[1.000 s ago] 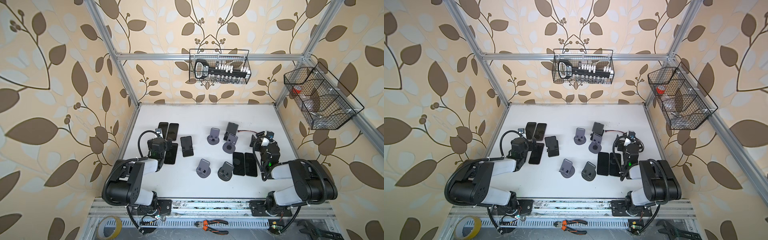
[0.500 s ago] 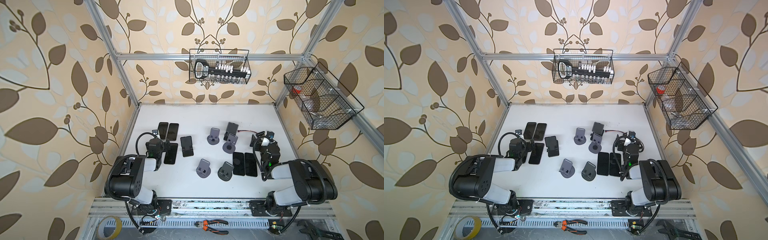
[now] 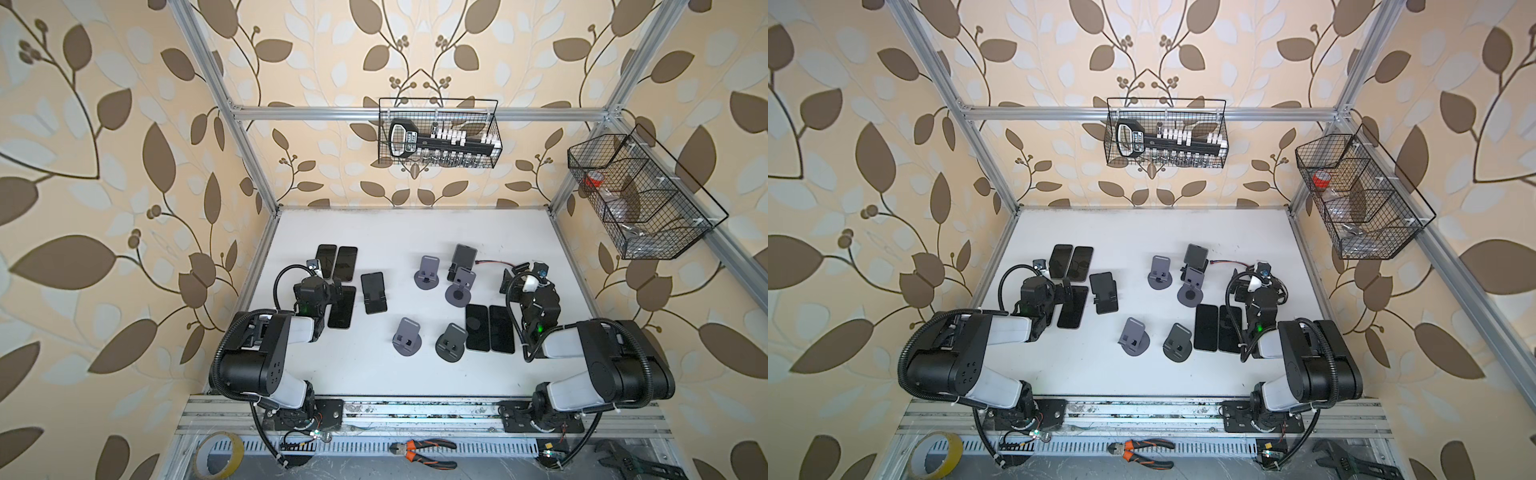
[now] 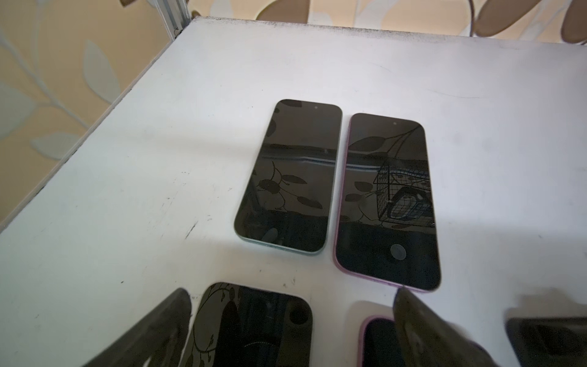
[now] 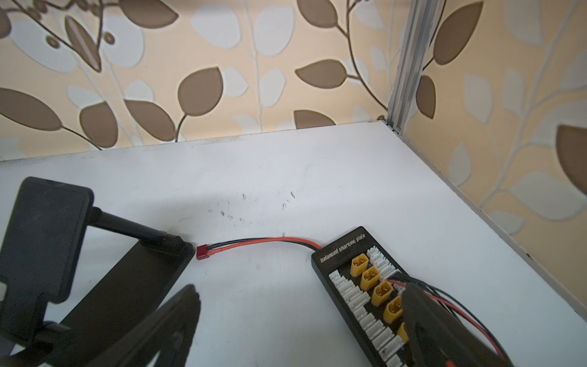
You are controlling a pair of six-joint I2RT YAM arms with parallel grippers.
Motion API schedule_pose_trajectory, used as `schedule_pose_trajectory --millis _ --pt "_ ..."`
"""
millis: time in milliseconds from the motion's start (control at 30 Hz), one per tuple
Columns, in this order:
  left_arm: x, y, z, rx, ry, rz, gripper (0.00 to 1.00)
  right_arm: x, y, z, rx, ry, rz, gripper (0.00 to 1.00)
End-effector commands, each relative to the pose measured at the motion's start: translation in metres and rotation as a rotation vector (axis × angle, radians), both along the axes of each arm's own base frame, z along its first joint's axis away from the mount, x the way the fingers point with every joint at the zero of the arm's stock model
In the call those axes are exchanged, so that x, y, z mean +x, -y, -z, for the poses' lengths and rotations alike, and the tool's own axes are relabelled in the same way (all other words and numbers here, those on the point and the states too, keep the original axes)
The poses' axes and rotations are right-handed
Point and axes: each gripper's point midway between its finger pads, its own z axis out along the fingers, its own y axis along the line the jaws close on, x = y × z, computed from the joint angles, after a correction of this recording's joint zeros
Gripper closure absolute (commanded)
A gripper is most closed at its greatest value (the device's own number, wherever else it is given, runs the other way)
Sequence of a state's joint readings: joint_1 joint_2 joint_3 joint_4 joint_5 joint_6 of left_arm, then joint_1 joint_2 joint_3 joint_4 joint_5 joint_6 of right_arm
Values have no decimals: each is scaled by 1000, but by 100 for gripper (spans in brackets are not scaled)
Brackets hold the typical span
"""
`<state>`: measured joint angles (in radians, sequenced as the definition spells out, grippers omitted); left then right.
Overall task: Remove the phone from the phone stand
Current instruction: Reset both arms
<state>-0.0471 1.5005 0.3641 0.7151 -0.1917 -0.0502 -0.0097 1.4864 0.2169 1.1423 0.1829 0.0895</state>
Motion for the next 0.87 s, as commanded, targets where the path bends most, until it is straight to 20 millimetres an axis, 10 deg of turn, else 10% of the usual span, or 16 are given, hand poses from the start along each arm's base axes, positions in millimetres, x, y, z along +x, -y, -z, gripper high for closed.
schedule_pose_trajectory --millis 0,833 --pt "8 -2 -16 17 60 -12 1 0 1 -2 9 17 8 0" --pt "8 -1 -17 37 68 -21 1 0 1 -2 9 16 6 0"
